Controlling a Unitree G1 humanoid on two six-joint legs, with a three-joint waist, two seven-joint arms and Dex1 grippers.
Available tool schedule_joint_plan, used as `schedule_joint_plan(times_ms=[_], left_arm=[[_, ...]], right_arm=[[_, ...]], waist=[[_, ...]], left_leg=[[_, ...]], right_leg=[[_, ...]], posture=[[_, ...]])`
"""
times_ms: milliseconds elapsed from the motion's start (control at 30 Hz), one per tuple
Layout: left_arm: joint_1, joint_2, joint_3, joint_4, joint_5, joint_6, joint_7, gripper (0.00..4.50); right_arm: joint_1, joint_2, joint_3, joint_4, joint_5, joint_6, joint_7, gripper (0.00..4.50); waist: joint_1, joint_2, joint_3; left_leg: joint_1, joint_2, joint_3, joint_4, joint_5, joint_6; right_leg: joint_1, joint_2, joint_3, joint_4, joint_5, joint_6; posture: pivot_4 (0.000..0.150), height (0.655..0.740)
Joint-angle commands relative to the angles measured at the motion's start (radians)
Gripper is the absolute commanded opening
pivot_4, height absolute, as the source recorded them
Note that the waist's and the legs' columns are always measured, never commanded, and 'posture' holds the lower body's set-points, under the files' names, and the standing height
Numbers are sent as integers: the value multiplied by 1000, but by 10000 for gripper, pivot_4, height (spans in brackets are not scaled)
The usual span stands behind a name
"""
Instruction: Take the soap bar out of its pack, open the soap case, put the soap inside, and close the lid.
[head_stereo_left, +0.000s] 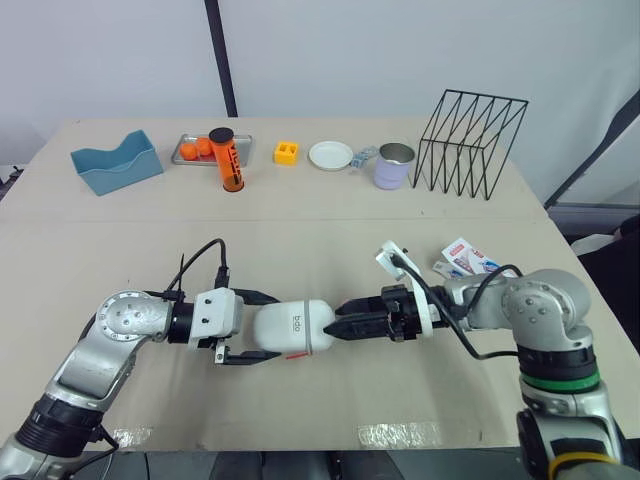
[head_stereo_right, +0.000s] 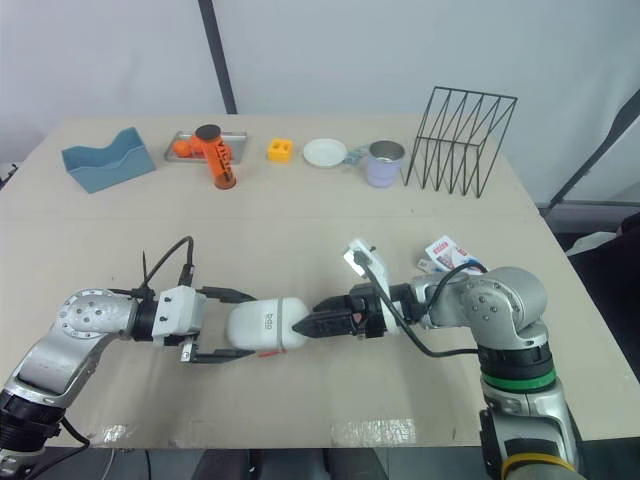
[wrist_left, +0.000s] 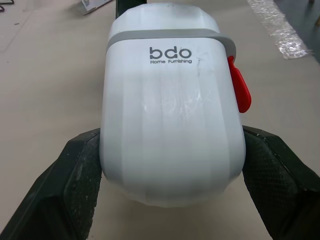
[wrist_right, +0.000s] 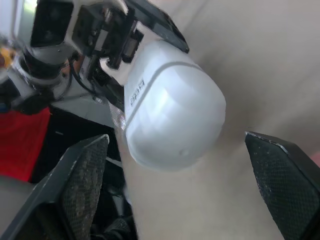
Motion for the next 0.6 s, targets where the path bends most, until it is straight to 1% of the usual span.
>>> schedule_joint_plan(times_ms=[33,267,533,567,600], left_arm=[[10,1,26,-42,4,-26,29,34767],[19,1,22,-53,3,-22,52,34767],[15,1,16,-52,0,-13,57,34767],[14,0,15,-51,-1,-13,56,34767],[14,0,14,-51,-1,-13,55,34767]], right_arm=[[-42,29,-42,84,134,45,-106,45000],[-71,43,-29,193,323,45,-294,45000],[-78,41,-16,256,504,45,-464,45000],[-77,40,-15,261,523,45,-481,39418],[-77,38,-14,267,541,45,-499,37331]], waist=[[0,0,0],[-1,0,0],[-1,0,0],[-2,0,0],[-2,0,0]], left_leg=[[0,0,0,0,0,0],[-1,0,0,0,0,0],[-2,0,0,0,0,0],[-2,0,0,0,0,0],[-2,0,0,0,0,0]], right_leg=[[0,0,0,0,0,0],[-1,0,0,0,0,0],[-1,1,0,0,0,0],[-1,1,0,0,0,0],[-1,1,0,0,0,0]], posture=[[1500,7400],[1500,7400],[1500,7400],[1500,7400],[1500,7400]])
